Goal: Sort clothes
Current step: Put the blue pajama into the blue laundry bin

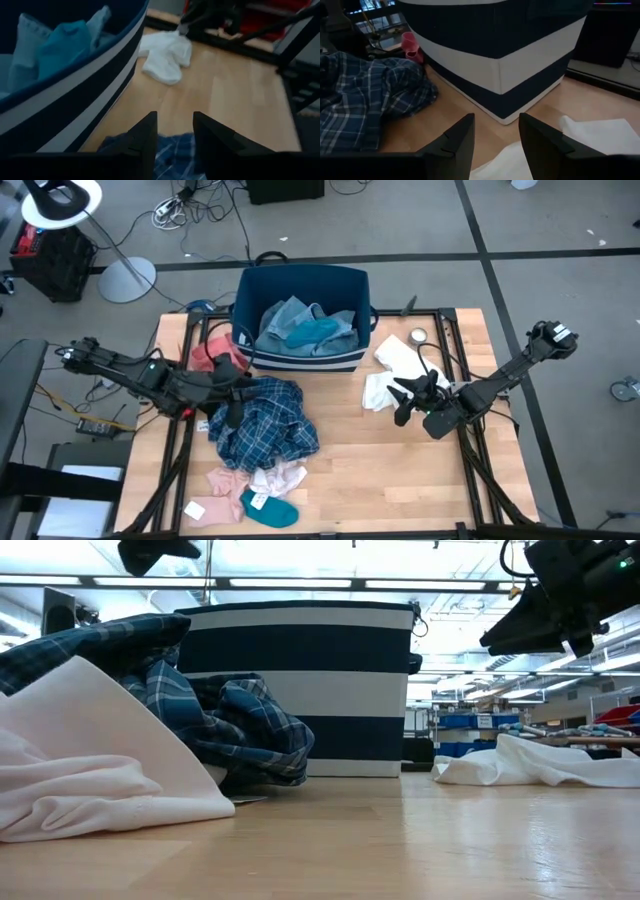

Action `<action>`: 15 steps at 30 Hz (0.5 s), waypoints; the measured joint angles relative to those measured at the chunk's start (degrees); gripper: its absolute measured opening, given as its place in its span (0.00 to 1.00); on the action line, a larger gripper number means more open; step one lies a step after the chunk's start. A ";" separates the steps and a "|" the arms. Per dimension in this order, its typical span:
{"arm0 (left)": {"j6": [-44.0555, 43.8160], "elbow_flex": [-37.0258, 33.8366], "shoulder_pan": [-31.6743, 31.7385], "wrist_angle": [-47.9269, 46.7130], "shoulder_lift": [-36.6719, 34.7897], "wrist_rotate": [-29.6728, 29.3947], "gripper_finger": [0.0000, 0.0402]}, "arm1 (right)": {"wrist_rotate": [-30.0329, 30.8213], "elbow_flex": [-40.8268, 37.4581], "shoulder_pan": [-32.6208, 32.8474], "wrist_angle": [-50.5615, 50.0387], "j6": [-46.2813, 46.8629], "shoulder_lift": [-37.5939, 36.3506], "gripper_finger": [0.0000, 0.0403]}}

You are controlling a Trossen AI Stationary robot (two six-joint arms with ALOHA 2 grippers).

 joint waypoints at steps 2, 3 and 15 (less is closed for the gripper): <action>0.15 0.00 0.00 0.68 -0.01 -0.02 0.33 | 0.02 0.00 0.00 -0.02 0.00 0.00 0.38; 0.00 0.00 0.01 0.84 -0.02 -0.05 0.33 | 0.02 0.00 0.00 0.00 0.00 0.00 0.38; -4.49 -0.09 0.07 -5.05 -0.02 -5.67 0.52 | 0.04 0.00 0.00 0.02 -0.02 0.00 0.39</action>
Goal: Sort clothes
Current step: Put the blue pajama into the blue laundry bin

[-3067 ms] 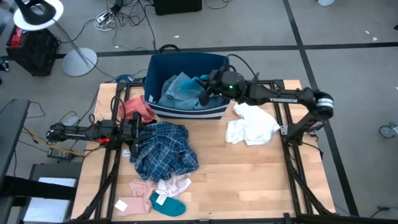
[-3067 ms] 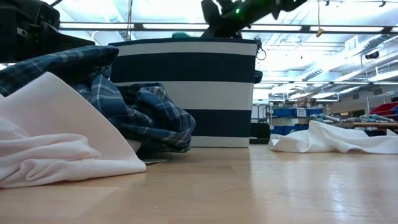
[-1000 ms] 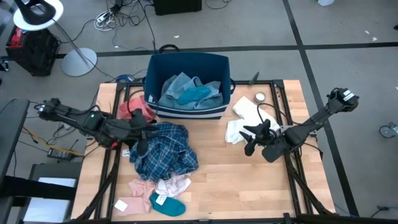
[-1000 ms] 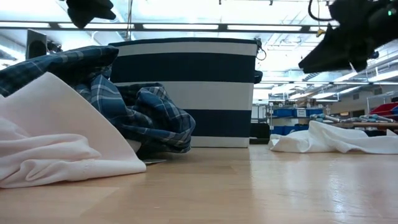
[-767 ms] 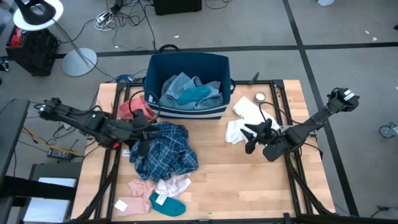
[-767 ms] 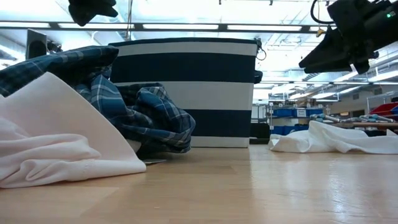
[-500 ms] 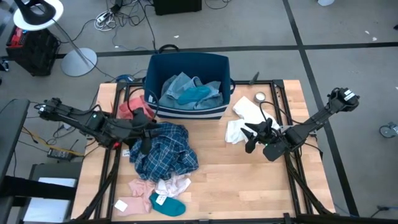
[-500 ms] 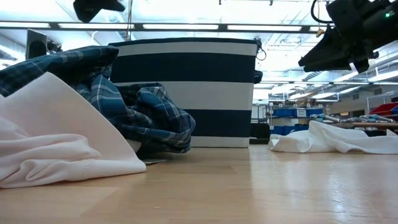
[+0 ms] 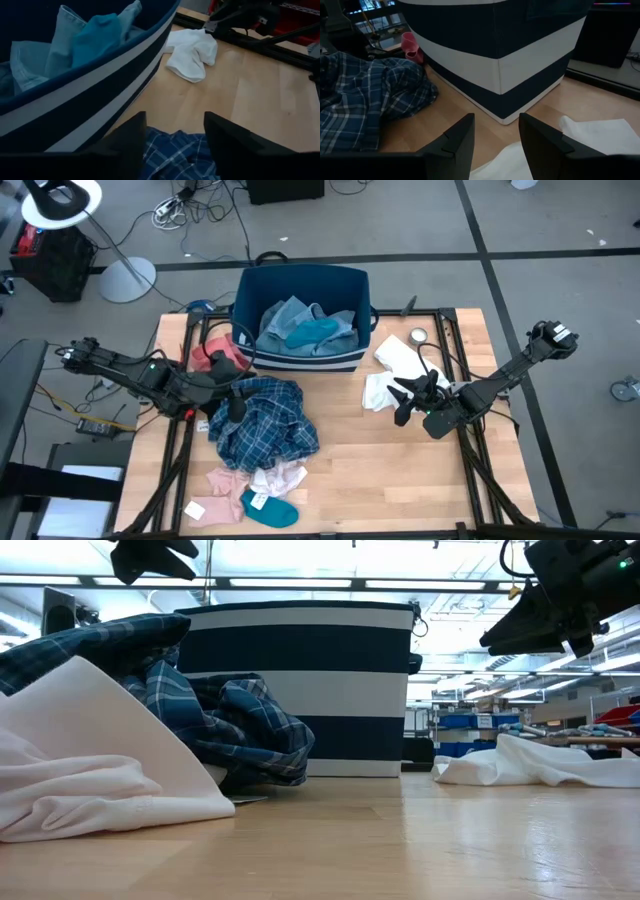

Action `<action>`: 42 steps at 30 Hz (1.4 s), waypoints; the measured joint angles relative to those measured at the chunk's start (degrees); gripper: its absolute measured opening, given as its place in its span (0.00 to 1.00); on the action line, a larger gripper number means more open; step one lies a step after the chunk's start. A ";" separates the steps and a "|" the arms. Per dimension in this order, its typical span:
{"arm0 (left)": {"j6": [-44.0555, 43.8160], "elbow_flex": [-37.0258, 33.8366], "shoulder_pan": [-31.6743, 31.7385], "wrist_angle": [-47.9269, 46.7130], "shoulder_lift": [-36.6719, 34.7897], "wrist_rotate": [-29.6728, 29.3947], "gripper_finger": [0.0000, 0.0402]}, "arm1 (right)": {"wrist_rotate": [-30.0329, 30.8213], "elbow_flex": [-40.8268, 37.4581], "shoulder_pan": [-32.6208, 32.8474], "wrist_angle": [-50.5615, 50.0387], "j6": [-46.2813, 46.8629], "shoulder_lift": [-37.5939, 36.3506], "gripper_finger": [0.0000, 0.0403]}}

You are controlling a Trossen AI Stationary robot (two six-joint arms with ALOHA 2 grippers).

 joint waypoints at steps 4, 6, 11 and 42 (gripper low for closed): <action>3.98 0.00 0.00 0.13 0.00 -1.48 0.61 | 0.00 0.00 0.00 -0.02 -0.02 0.00 0.39; 1.94 -0.02 0.00 2.39 0.04 -1.47 0.63 | 0.00 0.00 0.00 -0.02 -0.05 0.01 0.39; -3.23 0.00 0.00 7.46 0.23 4.54 0.62 | 0.00 0.00 -0.02 0.00 -0.09 0.02 0.38; -13.14 0.00 3.63 -5.40 39.54 16.79 0.50 | 0.00 0.00 -0.01 1.26 -0.84 0.02 0.38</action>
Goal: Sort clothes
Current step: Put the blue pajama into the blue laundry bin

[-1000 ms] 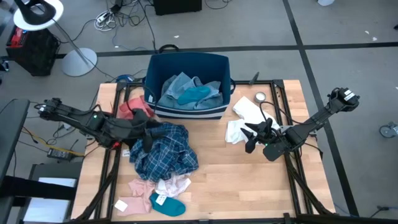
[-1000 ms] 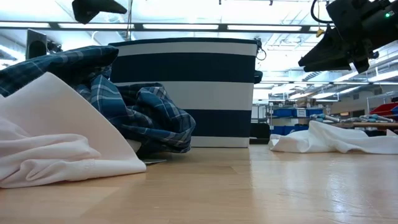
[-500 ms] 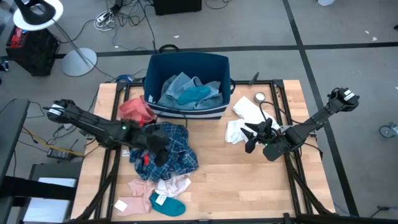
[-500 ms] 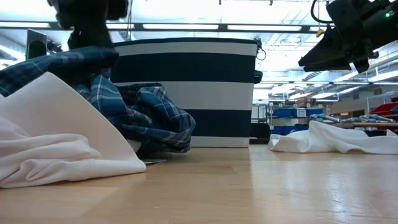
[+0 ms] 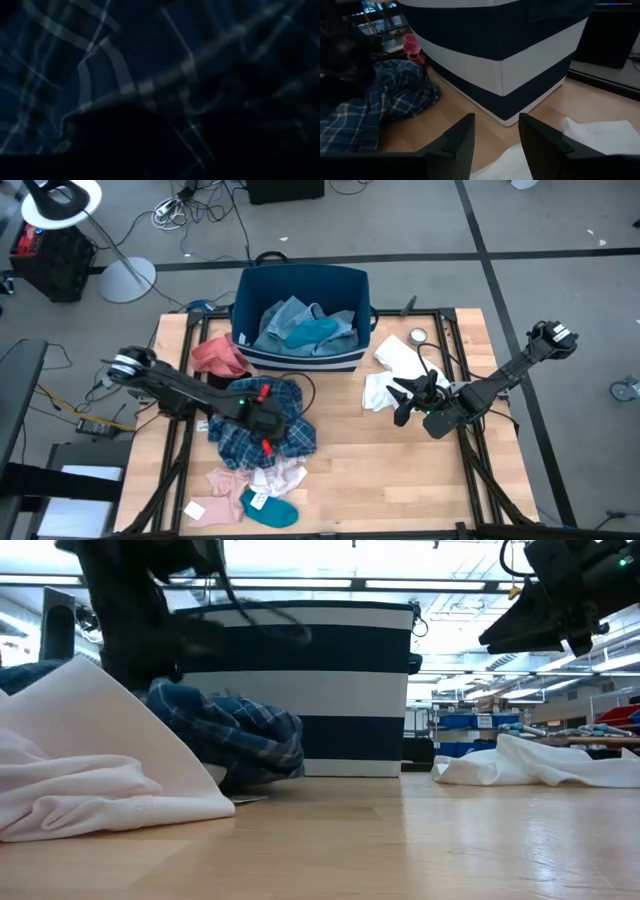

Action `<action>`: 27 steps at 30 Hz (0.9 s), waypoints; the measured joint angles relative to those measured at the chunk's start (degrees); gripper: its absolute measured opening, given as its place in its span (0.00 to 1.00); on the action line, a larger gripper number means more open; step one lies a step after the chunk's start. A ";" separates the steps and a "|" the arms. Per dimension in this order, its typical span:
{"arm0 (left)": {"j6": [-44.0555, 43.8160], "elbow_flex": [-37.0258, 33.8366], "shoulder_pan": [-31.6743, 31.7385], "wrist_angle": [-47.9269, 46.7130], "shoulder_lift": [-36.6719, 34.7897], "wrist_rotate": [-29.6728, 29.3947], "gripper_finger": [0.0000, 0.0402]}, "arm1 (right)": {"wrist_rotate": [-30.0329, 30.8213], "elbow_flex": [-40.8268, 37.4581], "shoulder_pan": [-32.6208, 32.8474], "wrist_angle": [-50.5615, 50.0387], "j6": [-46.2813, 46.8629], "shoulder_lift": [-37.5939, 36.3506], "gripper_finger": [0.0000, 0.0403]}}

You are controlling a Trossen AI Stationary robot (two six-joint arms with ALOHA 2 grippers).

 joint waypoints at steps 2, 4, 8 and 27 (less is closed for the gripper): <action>-0.37 0.00 0.48 0.77 2.44 1.60 0.47 | 0.00 0.00 0.01 0.76 -0.97 0.00 0.38; -0.25 0.02 0.52 2.06 3.92 2.68 0.39 | 0.00 -0.02 0.01 1.81 -2.31 0.00 0.38; 1.08 0.52 0.25 3.26 3.95 3.52 0.08 | -0.02 -0.02 0.01 4.40 -4.43 0.00 0.38; 7.99 26.69 -1.94 -14.96 -12.77 -11.69 0.00 | -0.50 -0.02 0.09 5.12 -6.24 0.00 0.37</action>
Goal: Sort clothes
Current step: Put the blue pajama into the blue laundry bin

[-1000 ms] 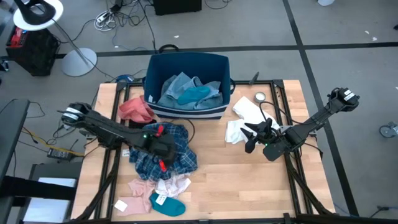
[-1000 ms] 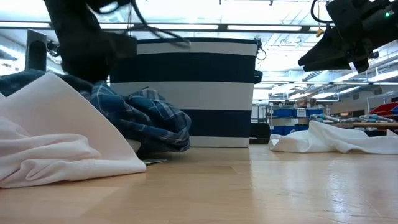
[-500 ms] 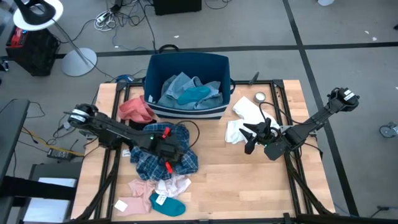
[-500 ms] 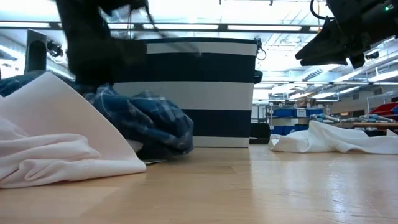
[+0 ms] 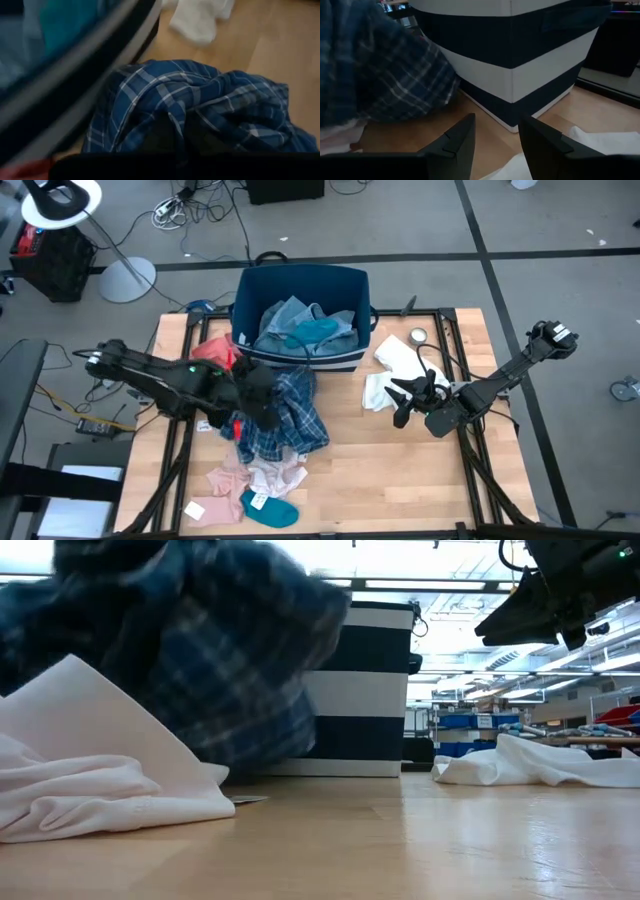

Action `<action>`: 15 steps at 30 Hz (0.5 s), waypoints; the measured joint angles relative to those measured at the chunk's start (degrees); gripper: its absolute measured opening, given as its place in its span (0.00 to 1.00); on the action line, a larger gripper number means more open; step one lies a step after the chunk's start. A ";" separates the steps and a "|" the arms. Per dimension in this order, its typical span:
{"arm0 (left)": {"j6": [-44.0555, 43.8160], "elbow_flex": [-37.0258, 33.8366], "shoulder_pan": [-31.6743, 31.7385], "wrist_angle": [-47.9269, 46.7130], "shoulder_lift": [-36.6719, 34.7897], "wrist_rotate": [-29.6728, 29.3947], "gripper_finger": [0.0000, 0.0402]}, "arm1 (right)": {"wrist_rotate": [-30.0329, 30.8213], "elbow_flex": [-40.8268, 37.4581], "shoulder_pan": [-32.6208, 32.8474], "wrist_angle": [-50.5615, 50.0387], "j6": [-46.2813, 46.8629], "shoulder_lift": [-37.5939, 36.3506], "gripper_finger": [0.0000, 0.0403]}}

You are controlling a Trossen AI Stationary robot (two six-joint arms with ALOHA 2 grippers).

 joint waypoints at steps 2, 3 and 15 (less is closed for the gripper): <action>2.92 3.18 0.01 -0.08 -0.15 -1.25 0.00 | -0.01 0.00 0.00 0.01 0.00 0.00 0.37; 4.45 4.96 0.01 -0.12 -0.15 -1.85 0.00 | -0.02 0.00 0.00 0.01 0.00 0.00 0.37; 20.28 23.16 1.63 0.75 -0.26 -6.73 0.00 | -0.04 0.00 0.00 -0.02 -0.39 0.00 0.37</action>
